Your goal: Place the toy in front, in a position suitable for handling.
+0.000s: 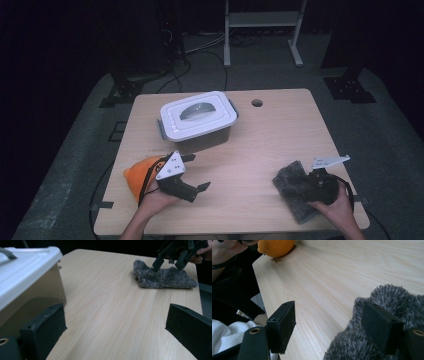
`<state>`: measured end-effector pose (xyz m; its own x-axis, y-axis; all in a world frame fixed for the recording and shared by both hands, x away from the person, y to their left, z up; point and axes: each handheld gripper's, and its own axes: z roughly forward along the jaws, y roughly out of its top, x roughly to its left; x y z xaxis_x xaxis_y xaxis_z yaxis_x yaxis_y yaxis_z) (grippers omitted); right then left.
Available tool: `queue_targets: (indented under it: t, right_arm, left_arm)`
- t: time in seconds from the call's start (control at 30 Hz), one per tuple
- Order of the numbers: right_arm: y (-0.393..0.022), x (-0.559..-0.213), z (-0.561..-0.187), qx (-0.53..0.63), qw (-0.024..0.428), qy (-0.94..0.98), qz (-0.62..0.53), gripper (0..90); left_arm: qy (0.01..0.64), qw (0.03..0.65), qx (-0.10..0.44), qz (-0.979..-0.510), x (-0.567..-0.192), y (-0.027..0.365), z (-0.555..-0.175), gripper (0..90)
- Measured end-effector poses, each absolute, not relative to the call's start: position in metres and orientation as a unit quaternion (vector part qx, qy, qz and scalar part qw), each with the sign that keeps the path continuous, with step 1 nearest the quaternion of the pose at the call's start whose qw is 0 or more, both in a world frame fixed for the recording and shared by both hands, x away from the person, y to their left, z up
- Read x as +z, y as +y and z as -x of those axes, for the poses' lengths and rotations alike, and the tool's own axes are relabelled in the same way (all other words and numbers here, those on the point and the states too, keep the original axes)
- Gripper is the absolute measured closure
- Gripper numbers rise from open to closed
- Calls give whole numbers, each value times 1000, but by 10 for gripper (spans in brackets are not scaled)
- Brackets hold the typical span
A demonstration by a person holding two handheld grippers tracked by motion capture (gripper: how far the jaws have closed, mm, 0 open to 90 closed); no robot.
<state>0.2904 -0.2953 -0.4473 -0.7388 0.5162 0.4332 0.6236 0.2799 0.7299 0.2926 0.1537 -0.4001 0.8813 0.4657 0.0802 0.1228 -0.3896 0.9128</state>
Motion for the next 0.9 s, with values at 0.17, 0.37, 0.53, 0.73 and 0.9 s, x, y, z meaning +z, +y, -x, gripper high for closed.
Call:
queue_targets:
  t: [0.17,0.37,0.53,0.73,0.9]
  right_arm:
    - [-300,-449,-292,-488,63,-793,360,266]
    - [-304,-449,-291,-490,61,-789,365,266]
    - [-304,-448,-289,-490,57,-788,369,266]
    - [-303,-448,-289,-489,56,-788,369,266]
    - [-303,-447,-289,-488,55,-789,369,266]
  left_arm:
    - [179,519,168,-819,-391,162,-293,22]
    - [174,516,174,-820,-379,177,-292,26]
    - [168,516,183,-820,-370,191,-290,58]
    - [170,508,193,-822,-362,212,-289,59]
    - [188,502,202,-820,-360,231,-290,59]
